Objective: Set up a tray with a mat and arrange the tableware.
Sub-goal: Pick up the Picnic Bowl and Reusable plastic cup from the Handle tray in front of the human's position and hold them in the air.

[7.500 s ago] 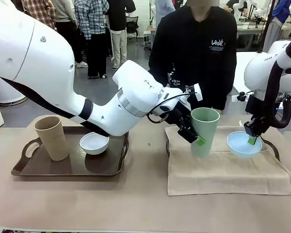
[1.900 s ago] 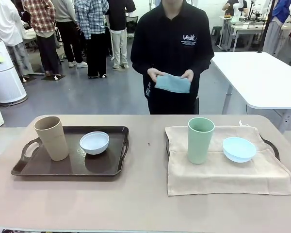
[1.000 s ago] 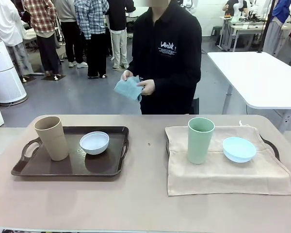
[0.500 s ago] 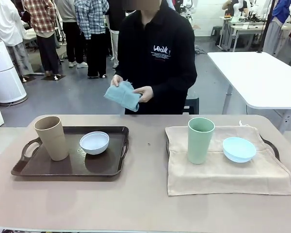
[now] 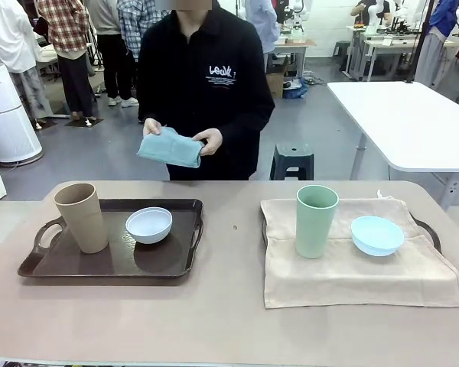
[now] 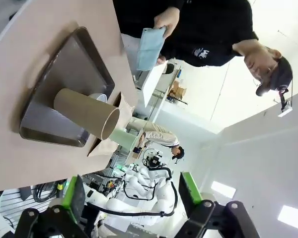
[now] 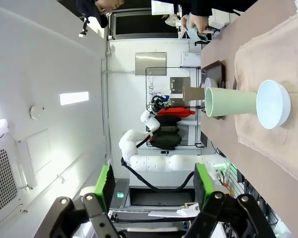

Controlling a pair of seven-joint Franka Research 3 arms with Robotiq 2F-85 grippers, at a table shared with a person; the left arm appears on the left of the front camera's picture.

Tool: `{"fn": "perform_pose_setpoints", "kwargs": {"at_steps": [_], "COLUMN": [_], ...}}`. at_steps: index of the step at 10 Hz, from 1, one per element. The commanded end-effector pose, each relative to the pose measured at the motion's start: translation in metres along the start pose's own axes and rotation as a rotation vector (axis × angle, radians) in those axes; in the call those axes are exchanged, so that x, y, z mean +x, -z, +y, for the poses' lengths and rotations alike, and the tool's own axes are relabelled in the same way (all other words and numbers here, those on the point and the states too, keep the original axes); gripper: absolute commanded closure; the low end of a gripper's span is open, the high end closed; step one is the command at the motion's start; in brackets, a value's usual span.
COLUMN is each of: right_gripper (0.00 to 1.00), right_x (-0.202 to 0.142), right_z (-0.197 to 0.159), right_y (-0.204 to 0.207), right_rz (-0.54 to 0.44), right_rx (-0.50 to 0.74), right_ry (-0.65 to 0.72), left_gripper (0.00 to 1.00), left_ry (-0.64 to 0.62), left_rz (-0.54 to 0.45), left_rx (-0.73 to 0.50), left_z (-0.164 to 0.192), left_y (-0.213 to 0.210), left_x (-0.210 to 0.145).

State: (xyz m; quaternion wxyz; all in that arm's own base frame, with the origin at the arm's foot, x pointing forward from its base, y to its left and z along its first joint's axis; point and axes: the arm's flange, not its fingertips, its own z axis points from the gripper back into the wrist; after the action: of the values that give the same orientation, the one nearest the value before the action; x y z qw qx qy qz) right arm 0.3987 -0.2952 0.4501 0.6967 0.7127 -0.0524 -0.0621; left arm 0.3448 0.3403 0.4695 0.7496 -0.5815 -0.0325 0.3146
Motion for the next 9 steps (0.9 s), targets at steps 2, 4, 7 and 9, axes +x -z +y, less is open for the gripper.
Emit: {"fn": "perform_pose_setpoints", "kwargs": {"at_steps": [2, 4, 7, 9], "right_gripper": [0.16, 0.16, 0.16, 0.16], "right_x": [0.0000, 0.0000, 0.0000, 0.0000], "right_z": [-0.0005, -0.0005, -0.0005, -0.0005], "right_y": [0.0004, 0.0004, 0.0004, 0.0004], "right_rz": [0.001, 0.001, 0.001, 0.001], "right_rx": [-0.001, -0.001, -0.001, -0.001], "right_ry": [0.007, 0.007, 0.007, 0.007], "left_gripper": [0.00, 0.00, 0.00, 0.00], "left_ry": [-0.004, -0.004, -0.004, -0.004], "left_rz": [-0.006, -0.006, -0.006, -0.006], "left_rx": [-0.004, -0.004, -0.004, -0.004], "left_z": [-0.0025, -0.0025, -0.0025, -0.0025], "left_y": [-0.0001, -0.0001, -0.0001, -0.0001], "left_x": [-0.0046, -0.0046, -0.0046, -0.0046]}}
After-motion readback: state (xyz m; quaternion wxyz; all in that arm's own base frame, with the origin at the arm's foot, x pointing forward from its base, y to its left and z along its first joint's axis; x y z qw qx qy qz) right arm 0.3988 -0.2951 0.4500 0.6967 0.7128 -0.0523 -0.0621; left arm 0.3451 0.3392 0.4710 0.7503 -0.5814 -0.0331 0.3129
